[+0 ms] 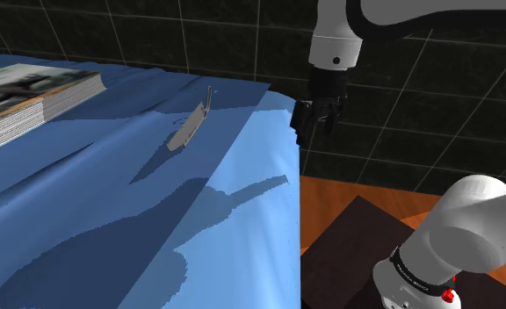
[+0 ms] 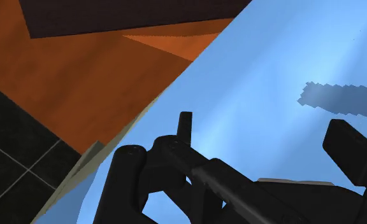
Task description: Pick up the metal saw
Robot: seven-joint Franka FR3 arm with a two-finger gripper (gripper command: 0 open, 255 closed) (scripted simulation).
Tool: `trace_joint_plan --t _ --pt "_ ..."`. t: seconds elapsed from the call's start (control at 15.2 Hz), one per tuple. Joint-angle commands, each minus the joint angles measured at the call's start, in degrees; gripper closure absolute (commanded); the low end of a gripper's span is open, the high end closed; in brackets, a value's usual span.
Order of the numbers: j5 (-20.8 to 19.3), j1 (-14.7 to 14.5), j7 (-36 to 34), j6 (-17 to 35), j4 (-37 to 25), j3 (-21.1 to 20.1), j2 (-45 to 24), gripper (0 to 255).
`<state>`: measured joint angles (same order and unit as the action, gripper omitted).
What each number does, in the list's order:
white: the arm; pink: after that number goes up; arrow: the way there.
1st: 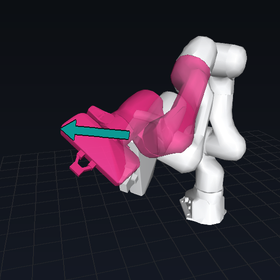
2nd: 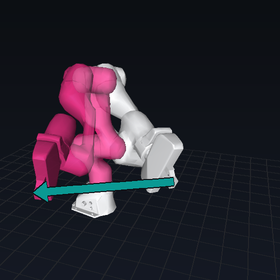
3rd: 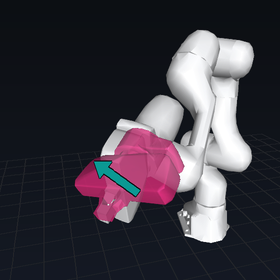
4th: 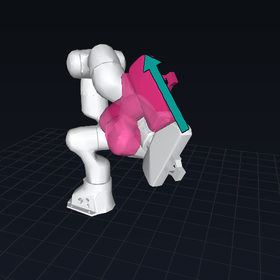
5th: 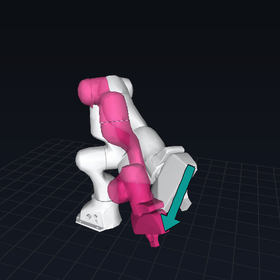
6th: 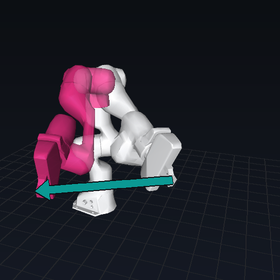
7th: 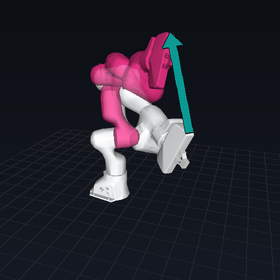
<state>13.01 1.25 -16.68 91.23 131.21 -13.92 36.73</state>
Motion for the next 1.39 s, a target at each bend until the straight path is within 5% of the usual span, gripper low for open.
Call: trace_joint_plan --t 0.0,0.4,0.79,1.06,1.32 --pt "0.8 0.8 -6.0 1.2 -3.6 -3.1 -3.8 0" --pt "-0.5 3.8 -22.9 4.3 -14.5 -11.1 -15.3 0" --pt "-7.4 5.8 -41.0 5.1 -28.7 -18.1 -29.8 0" --pt "-14.9 4.4 -53.3 3.1 -40.8 -20.8 -41.3 0" --pt "-23.2 -0.5 -64.1 -1.7 -56.0 -20.8 -53.8 0"
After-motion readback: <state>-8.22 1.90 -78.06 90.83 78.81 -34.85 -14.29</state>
